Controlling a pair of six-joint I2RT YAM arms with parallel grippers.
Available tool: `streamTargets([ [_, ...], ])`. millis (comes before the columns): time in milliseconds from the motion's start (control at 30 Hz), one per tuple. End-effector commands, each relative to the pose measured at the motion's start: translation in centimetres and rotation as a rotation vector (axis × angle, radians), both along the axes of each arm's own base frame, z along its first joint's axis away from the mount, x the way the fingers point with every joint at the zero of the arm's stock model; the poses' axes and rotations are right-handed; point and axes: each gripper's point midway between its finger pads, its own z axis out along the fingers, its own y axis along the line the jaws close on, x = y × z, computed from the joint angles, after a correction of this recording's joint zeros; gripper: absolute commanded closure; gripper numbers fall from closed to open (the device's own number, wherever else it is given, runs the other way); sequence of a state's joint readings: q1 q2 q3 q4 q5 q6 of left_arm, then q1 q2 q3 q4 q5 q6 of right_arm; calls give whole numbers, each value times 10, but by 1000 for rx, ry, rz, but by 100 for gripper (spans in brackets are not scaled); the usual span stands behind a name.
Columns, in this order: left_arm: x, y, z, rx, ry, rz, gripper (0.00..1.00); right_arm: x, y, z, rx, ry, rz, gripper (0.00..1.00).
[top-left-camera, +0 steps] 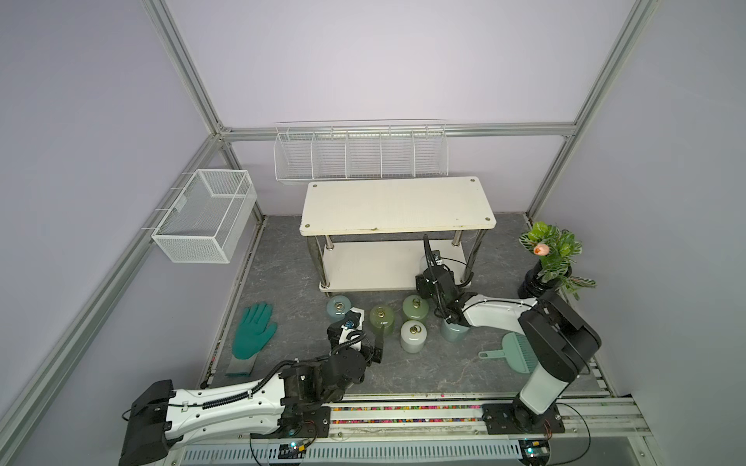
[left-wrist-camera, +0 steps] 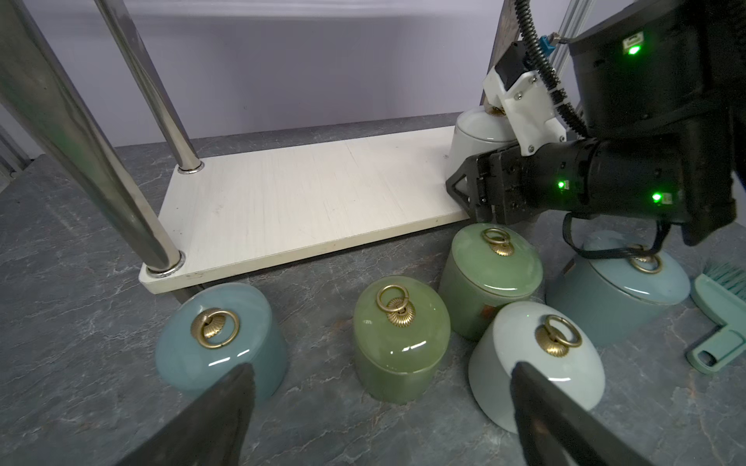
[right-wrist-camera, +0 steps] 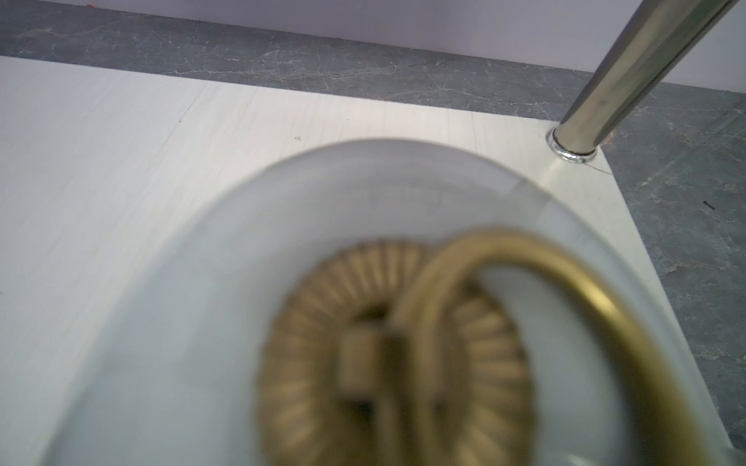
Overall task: Remove the tea canisters from the shelf
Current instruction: Pick up the tea canister from the shelf.
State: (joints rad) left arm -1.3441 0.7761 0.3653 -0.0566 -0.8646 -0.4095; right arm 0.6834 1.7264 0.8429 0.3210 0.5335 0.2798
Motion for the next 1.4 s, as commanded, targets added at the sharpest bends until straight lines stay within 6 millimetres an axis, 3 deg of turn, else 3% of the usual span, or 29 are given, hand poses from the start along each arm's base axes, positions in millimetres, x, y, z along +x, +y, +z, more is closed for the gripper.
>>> streamTargets([
  [0,2,5,-1,-13,-9,25,0,-29,-9,-34,-135,129,74,38],
  [800,2,-1,1,-1,-7,8,0,-25,-15,-5,-72,77,43,38],
  [1367,4,-6,6,3,-10,-2,0,-39,-27,6,-37,59,38,39],
])
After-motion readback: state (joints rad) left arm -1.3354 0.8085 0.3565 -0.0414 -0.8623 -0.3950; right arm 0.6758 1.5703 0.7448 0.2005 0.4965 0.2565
